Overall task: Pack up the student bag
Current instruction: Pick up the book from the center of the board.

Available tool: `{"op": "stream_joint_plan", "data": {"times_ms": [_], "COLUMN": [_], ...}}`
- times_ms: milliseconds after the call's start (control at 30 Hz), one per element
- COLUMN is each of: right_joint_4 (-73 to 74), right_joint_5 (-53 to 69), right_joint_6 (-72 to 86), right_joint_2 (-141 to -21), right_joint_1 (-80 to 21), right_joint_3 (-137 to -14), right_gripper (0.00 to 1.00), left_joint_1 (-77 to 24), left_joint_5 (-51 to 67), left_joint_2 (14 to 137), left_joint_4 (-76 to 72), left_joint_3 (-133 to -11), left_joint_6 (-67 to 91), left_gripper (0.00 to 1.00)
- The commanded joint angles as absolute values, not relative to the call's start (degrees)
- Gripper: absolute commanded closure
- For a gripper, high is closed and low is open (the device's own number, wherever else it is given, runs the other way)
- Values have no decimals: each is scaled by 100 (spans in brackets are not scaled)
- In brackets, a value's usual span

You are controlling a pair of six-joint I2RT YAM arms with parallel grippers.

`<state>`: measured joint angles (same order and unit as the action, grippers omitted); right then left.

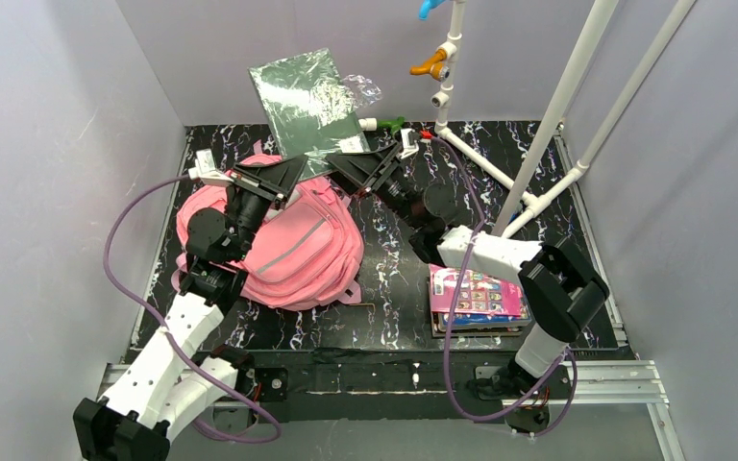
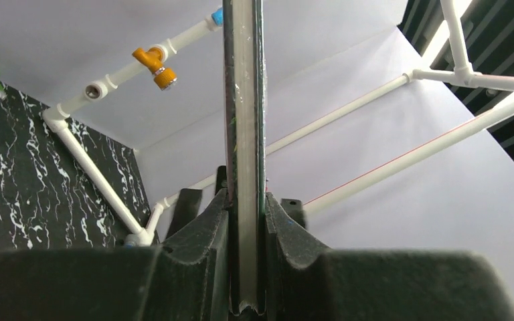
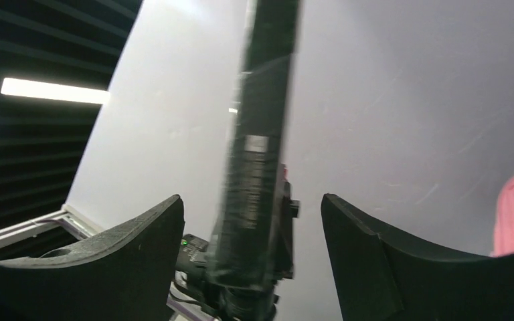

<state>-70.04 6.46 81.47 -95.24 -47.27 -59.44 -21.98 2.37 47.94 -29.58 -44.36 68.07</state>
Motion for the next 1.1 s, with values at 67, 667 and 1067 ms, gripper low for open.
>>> {"op": "stream_joint_plan", "data": {"times_ms": [67,667,1067], "right_joint_4": [-8001,-5838,-94], "right_joint_5": [148,93,-2319], "right_joint_6": [8569,7381,2077], "right_joint_2": [-9636,-9384,-7998], "right_joint_1": [-4860,-4813,-4693], "right_joint_3": [-6388,-6894,-7043], "right_gripper": [19,99,99], "left_joint_1": [-2215,-2200,-2448], "left_joint_5": [-158,1360,825], "left_joint_2": [4455,4173,4849], "left_joint_4": [-4193,-2498,3526], "left_joint_3": [-4210,-3759,-5166], "left_joint_6": [7223,6185,2138], "left_gripper": [100,44,16]}}
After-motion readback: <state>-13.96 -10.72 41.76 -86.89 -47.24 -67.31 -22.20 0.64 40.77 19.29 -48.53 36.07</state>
